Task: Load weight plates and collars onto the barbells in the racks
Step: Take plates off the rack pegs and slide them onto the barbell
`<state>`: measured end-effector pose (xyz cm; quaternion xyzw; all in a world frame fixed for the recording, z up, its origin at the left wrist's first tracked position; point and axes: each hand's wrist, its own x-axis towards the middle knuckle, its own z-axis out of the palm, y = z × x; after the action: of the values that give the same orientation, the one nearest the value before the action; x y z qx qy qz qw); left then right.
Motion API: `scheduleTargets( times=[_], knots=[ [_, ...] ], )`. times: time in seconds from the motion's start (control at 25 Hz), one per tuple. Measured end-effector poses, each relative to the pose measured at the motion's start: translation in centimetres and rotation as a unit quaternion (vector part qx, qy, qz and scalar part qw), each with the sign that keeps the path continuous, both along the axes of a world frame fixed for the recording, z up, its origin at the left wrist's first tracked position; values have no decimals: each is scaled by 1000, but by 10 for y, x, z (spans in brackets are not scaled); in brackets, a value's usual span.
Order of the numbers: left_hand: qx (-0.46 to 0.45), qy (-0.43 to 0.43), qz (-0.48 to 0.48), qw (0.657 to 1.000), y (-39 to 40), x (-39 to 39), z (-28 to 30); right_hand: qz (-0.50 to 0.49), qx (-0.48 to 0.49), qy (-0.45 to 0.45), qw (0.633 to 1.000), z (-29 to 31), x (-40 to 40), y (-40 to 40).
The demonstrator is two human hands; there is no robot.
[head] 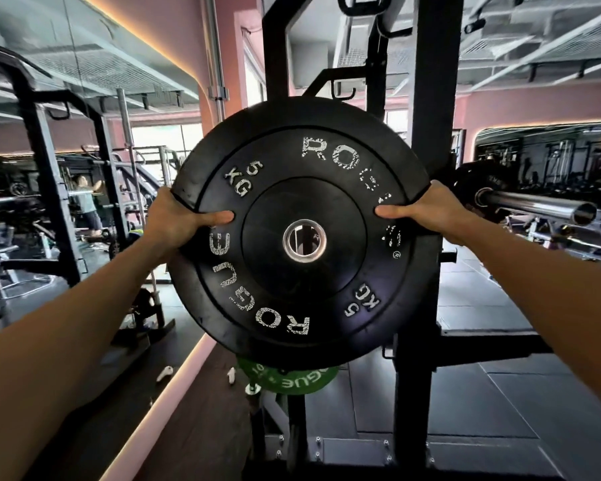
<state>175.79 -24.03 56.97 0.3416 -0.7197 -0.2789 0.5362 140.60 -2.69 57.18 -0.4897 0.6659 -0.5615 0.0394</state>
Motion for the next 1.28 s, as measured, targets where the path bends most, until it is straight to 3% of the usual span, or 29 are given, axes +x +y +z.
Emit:
scheduleTargets(
  times=[0.88,1.28],
  knots=[
    [11,-64,-18,998,-291,-93,-39,-71,60,-19,995,-54,-78,-283],
    [42,-36,-60,997,-414,-147,-87,-91,57,-11,994,-88,-117,-386]
  ],
)
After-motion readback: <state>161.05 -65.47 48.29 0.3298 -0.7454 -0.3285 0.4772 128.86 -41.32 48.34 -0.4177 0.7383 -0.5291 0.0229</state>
